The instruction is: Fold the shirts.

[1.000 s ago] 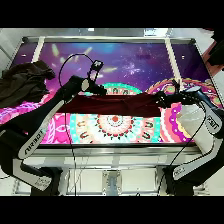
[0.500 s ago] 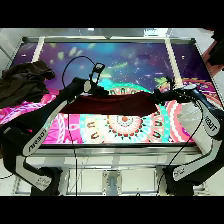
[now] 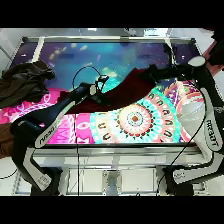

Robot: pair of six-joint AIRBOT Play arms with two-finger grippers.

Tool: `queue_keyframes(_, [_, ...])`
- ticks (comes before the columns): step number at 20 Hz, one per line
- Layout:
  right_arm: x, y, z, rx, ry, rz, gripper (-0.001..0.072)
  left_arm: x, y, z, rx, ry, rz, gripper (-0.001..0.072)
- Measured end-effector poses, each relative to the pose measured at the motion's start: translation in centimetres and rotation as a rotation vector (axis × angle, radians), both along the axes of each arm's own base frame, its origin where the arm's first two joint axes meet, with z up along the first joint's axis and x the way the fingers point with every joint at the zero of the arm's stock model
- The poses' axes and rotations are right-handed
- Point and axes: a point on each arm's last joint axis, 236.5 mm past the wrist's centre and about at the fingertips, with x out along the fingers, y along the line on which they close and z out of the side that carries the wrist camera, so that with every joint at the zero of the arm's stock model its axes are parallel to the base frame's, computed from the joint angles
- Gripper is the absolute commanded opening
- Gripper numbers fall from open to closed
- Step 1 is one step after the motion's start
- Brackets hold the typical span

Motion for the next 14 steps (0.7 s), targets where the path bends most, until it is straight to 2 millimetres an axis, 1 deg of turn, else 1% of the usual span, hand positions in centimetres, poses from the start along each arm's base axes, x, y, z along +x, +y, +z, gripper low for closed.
queue_keyframes(2, [0.1,3.4,1.7,-0.013,-0.051,0.013,0.0036,1.7,0.5,2.2,0.023,-0.048,-0.012,0.0012])
queue_keyframes(3, [0.1,5.1,2.1,-0.018,-0.066,0.016,0.0036,2.6,1.2,3.8,0.051,-0.080,-0.021,0.0013])
queue_keyframes(4, [0.0,6.8,2.2,-0.023,-0.076,0.019,0.0037,3.7,2.1,5.7,0.084,-0.121,-0.025,0.0013])
queue_keyframes(5, [-0.2,8.8,2.1,-0.025,-0.085,0.024,0.0036,4.8,3.7,8.0,0.138,-0.165,-0.019,0.0013])
queue_keyframes(6, [-0.3,11.1,2.1,-0.016,-0.095,0.025,0.0036,5.8,5.7,10.1,0.188,-0.207,0.004,0.0013])
queue_keyframes(8, [-1.2,15.8,1.1,-0.003,-0.105,0.044,0.0036,7.6,11.1,14.9,0.287,-0.290,0.106,0.0013])
queue_keyframes(9, [-1.5,18.2,0.5,0.011,-0.108,0.046,0.0036,8.0,14.2,17.1,0.323,-0.317,0.172,0.0013])
queue_keyframes(11, [-2.6,23.1,-1.2,0.048,-0.095,0.046,0.0038,8.0,20.3,20.7,0.373,-0.344,0.306,0.0013])
queue_keyframes(12, [-3.1,25.6,-2.2,0.075,-0.082,0.035,0.0045,7.7,22.9,21.9,0.386,-0.343,0.369,0.0013])
queue_keyframes(13, [-3.6,27.9,-3.1,0.108,-0.063,0.018,0.0247,7.2,25.4,22.9,0.397,-0.338,0.426,0.0013])
queue_keyframes(14, [-4.1,29.8,-3.7,0.141,-0.047,-0.003,0.0556,6.8,27.5,23.6,0.404,-0.332,0.473,0.0013])
